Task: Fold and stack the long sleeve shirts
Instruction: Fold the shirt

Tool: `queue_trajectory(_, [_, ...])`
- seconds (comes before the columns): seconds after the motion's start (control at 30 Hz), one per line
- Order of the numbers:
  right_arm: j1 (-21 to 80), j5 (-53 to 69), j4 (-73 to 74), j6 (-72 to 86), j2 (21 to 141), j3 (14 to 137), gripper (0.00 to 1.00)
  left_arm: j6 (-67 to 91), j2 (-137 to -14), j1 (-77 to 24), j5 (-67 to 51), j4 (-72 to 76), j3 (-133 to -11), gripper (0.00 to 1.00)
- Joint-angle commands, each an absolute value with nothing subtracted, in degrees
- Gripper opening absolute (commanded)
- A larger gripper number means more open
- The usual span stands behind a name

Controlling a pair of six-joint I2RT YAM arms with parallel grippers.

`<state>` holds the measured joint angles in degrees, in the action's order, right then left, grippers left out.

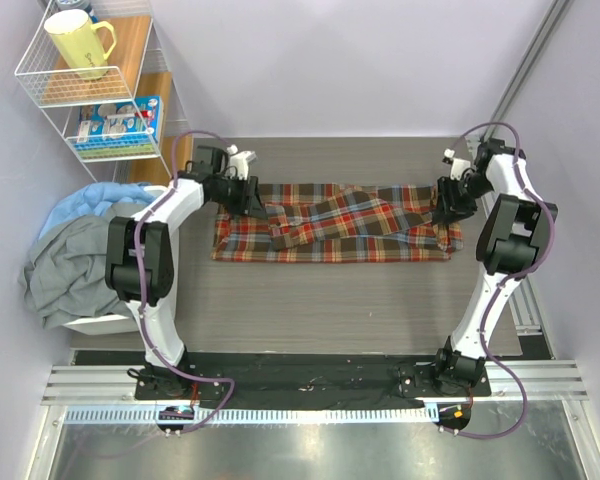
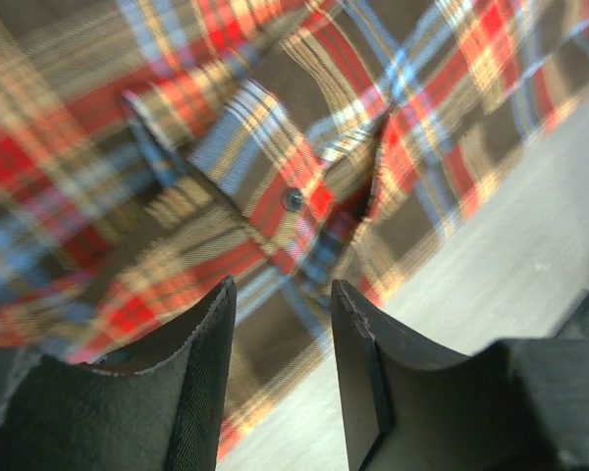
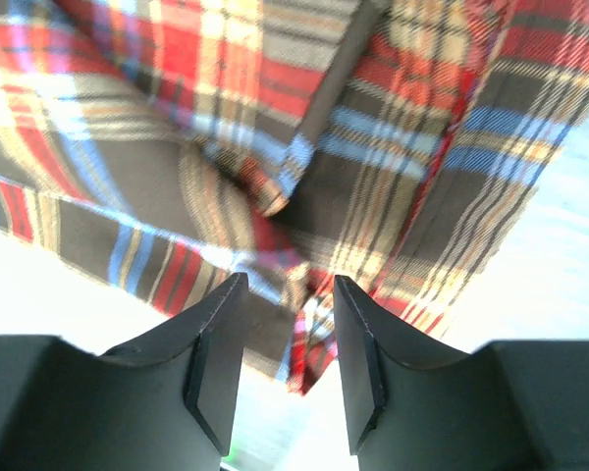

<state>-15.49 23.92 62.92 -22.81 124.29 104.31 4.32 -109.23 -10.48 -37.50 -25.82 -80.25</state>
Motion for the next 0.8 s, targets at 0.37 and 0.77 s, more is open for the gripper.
queue_trajectory(0.37, [-5.71,12.93,55.38,-20.48,117.41,91.23,0.4,-26.72,-121.99,-16.61,-12.49,-54.57,-102.3,0.42])
queue_trajectory(0.77, [-3.16,13.85,61.94,-26.69,132.54,118.63,0.41,-32.78,-109.7,-25.57,-18.88,-60.54,-78.41,0.29])
